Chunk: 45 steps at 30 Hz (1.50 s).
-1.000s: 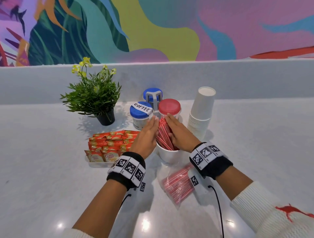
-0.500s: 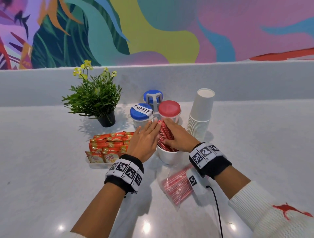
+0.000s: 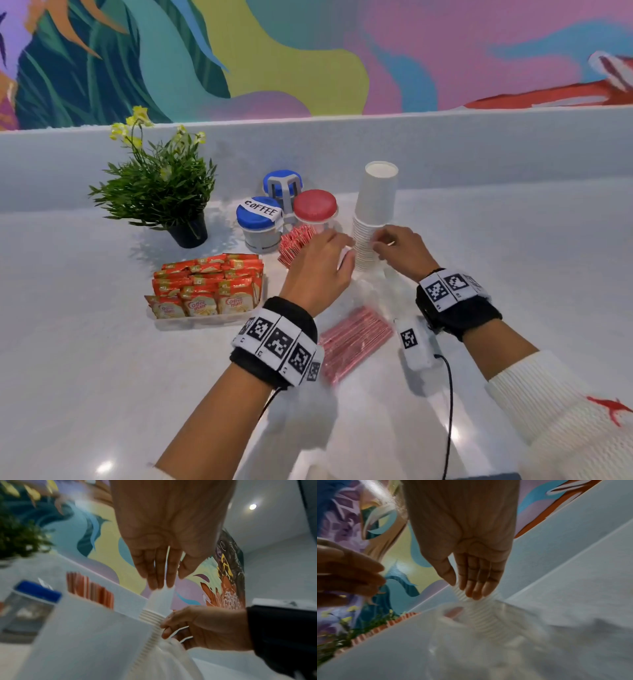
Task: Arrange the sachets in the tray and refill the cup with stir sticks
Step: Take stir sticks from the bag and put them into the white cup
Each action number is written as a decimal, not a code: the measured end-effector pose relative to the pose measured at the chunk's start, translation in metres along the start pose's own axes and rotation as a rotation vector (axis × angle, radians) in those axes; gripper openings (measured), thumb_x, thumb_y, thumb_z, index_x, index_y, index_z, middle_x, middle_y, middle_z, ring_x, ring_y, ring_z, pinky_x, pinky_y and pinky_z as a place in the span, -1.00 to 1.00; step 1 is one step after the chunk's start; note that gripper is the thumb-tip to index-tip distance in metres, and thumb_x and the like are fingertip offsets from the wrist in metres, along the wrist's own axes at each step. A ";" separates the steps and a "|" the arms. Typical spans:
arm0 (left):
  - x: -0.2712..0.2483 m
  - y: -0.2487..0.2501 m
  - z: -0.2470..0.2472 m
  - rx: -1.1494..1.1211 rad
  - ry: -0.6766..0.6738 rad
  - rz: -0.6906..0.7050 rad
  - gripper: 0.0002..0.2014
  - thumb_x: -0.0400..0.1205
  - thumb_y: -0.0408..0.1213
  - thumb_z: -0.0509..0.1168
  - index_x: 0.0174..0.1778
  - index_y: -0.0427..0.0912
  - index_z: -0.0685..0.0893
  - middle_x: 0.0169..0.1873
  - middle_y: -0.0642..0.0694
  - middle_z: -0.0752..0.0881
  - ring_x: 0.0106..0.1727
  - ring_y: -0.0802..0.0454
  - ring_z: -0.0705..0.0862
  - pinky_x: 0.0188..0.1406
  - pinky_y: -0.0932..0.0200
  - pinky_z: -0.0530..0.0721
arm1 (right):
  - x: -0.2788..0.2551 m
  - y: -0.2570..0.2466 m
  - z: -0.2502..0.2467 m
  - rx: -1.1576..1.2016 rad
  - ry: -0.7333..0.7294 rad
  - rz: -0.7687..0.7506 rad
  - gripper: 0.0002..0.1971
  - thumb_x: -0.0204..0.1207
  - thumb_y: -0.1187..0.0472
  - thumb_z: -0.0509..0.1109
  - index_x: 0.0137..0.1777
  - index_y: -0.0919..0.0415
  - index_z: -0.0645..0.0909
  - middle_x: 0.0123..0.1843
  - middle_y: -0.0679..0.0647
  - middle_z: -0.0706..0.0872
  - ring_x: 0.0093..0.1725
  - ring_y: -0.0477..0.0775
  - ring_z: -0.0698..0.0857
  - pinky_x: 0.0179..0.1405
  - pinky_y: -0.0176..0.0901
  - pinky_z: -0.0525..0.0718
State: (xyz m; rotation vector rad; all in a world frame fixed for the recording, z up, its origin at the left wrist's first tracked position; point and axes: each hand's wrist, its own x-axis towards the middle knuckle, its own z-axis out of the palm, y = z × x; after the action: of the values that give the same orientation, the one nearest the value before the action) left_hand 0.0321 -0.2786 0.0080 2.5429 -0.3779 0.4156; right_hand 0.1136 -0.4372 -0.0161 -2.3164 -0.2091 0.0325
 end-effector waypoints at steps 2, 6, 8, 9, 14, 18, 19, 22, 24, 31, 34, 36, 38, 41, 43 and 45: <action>-0.002 0.007 0.015 0.017 -0.152 -0.033 -0.72 0.68 -0.25 0.14 0.21 -0.26 0.64 0.10 -0.19 0.65 0.13 -0.10 0.61 0.07 0.14 0.48 | -0.007 0.014 -0.002 0.028 -0.042 0.107 -0.89 0.50 0.34 0.25 -0.10 0.35 0.61 -0.16 0.22 0.72 -0.26 0.15 0.71 -0.11 -0.10 0.69; -0.010 0.009 0.030 0.119 -0.265 -0.056 -0.72 0.68 -0.22 0.14 0.18 -0.24 0.67 0.11 -0.16 0.67 0.15 -0.09 0.58 0.16 0.09 0.50 | -0.020 0.034 0.005 0.064 -0.046 0.218 -0.91 0.51 0.38 0.21 -0.17 0.32 0.54 -0.21 0.22 0.67 -0.42 -0.02 0.62 -0.42 -0.40 0.62; -0.012 0.009 0.033 0.063 -0.306 -0.090 -0.71 0.67 -0.22 0.17 0.19 -0.25 0.67 0.09 -0.18 0.68 0.12 -0.10 0.63 0.16 0.02 0.59 | -0.026 0.037 0.009 0.047 -0.106 0.263 -0.89 0.52 0.38 0.21 -0.14 0.35 0.57 -0.15 0.27 0.70 -0.32 0.05 0.65 -0.29 -0.30 0.65; -0.014 0.008 0.036 0.057 -0.351 -0.110 -0.70 0.66 -0.20 0.18 0.22 -0.25 0.65 0.12 -0.18 0.68 0.14 -0.10 0.64 0.19 -0.02 0.61 | -0.028 0.038 0.011 -0.016 -0.164 0.259 -0.86 0.52 0.37 0.22 -0.10 0.37 0.62 -0.08 0.28 0.72 -0.22 0.07 0.65 -0.25 -0.27 0.62; -0.036 0.002 0.065 0.250 -0.623 -0.239 -0.42 0.55 -0.12 0.33 0.43 -0.22 0.30 0.40 -0.18 0.34 0.46 -0.16 0.33 0.39 -0.13 0.45 | -0.039 0.034 0.018 -0.244 -0.396 0.150 -0.71 0.53 0.35 0.25 0.22 0.27 0.66 0.27 0.16 0.67 0.24 0.14 0.62 0.15 -0.21 0.51; -0.053 -0.001 0.077 0.307 -0.654 -0.346 -0.18 0.47 -0.03 0.41 0.50 -0.19 0.09 0.41 -0.21 0.27 0.49 -0.21 0.27 0.42 -0.16 0.39 | -0.042 0.034 0.018 -0.258 -0.471 0.076 -0.67 0.54 0.36 0.26 0.28 0.26 0.63 0.31 0.21 0.60 0.28 0.16 0.60 0.17 -0.24 0.49; -0.053 -0.001 0.078 0.309 -0.656 -0.355 -0.20 0.47 -0.03 0.41 0.49 -0.20 0.11 0.40 -0.22 0.28 0.48 -0.21 0.29 0.40 -0.15 0.41 | -0.043 0.034 0.018 -0.264 -0.472 0.075 -0.67 0.54 0.37 0.26 0.28 0.25 0.63 0.32 0.20 0.59 0.27 0.17 0.60 0.16 -0.23 0.49; -0.049 -0.006 0.075 0.305 -0.655 -0.315 -0.33 0.50 -0.15 0.39 0.43 -0.23 0.22 0.36 -0.24 0.34 0.42 -0.20 0.34 0.34 -0.10 0.48 | -0.041 0.040 0.023 -0.200 -0.485 0.096 -0.71 0.55 0.33 0.29 0.25 0.24 0.66 0.30 0.20 0.61 0.12 0.15 0.64 -0.02 -0.28 0.57; -0.045 -0.009 0.073 0.264 -0.655 -0.299 -0.39 0.53 -0.24 0.35 0.44 -0.25 0.24 0.36 -0.26 0.36 0.42 -0.20 0.35 0.37 -0.08 0.48 | -0.042 0.043 0.025 -0.109 -0.479 0.111 -0.73 0.58 0.29 0.28 0.23 0.27 0.66 0.25 0.25 0.65 -0.01 0.08 0.62 -0.16 -0.33 0.56; -0.039 -0.023 0.072 0.190 -0.718 -0.324 -0.41 0.58 -0.32 0.30 0.49 -0.28 0.21 0.42 -0.28 0.37 0.44 -0.21 0.39 0.42 -0.05 0.45 | -0.045 0.040 0.031 0.166 -0.484 0.242 -0.75 0.61 0.38 0.15 -0.16 0.27 0.67 -0.19 0.12 0.60 -0.32 -0.04 0.53 -0.36 -0.27 0.47; -0.040 -0.027 0.073 0.188 -0.744 -0.323 -0.44 0.59 -0.29 0.30 0.46 -0.24 0.23 0.40 -0.26 0.39 0.42 -0.21 0.42 0.41 -0.10 0.47 | -0.045 0.041 0.030 0.156 -0.524 0.232 -0.74 0.62 0.32 0.18 -0.23 0.23 0.66 -0.32 0.07 0.62 -0.54 -0.15 0.54 -0.56 -0.35 0.43; -0.041 -0.028 0.074 0.193 -0.744 -0.316 -0.44 0.58 -0.28 0.31 0.45 -0.24 0.24 0.38 -0.26 0.39 0.41 -0.22 0.41 0.41 -0.14 0.46 | -0.044 0.042 0.031 0.190 -0.535 0.193 -0.82 0.59 0.34 0.26 -0.07 0.32 0.72 -0.25 0.14 0.69 -0.43 -0.10 0.61 -0.41 -0.35 0.53; -0.042 -0.028 0.074 0.184 -0.720 -0.317 -0.43 0.58 -0.25 0.31 0.46 -0.23 0.24 0.39 -0.25 0.39 0.42 -0.22 0.40 0.41 -0.17 0.44 | -0.045 0.042 0.031 0.262 -0.503 0.199 -0.86 0.54 0.38 0.35 -0.01 0.38 0.72 -0.27 0.13 0.70 -0.34 0.01 0.62 -0.30 -0.25 0.60; -0.042 -0.028 0.073 0.148 -0.666 -0.321 -0.48 0.59 -0.25 0.30 0.43 -0.21 0.28 0.39 -0.22 0.41 0.42 -0.20 0.41 0.41 -0.18 0.43 | -0.047 0.041 0.032 0.325 -0.419 0.178 -0.84 0.48 0.41 0.41 0.02 0.47 0.71 -0.29 0.15 0.71 -0.29 0.09 0.63 -0.14 -0.03 0.64; -0.043 -0.029 0.073 0.113 -0.639 -0.326 -0.51 0.59 -0.22 0.30 0.39 -0.20 0.32 0.37 -0.19 0.44 0.39 -0.18 0.43 0.40 -0.16 0.44 | -0.047 0.040 0.032 0.319 -0.370 0.156 -0.84 0.46 0.44 0.42 0.00 0.49 0.71 -0.25 0.22 0.71 -0.26 0.14 0.63 -0.10 0.04 0.66; -0.044 -0.032 0.072 0.077 -0.637 -0.337 -0.53 0.60 -0.18 0.29 0.38 -0.20 0.33 0.35 -0.19 0.44 0.38 -0.17 0.43 0.39 -0.18 0.44 | -0.046 0.040 0.029 0.309 -0.324 0.167 -0.83 0.47 0.49 0.37 0.02 0.50 0.70 -0.22 0.22 0.70 -0.34 0.07 0.60 -0.27 -0.16 0.65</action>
State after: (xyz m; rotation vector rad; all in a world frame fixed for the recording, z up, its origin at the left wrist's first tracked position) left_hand 0.0182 -0.2830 -0.0810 2.6949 -0.1474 -0.5265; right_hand 0.0710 -0.4507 -0.0672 -2.0028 -0.1592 0.4926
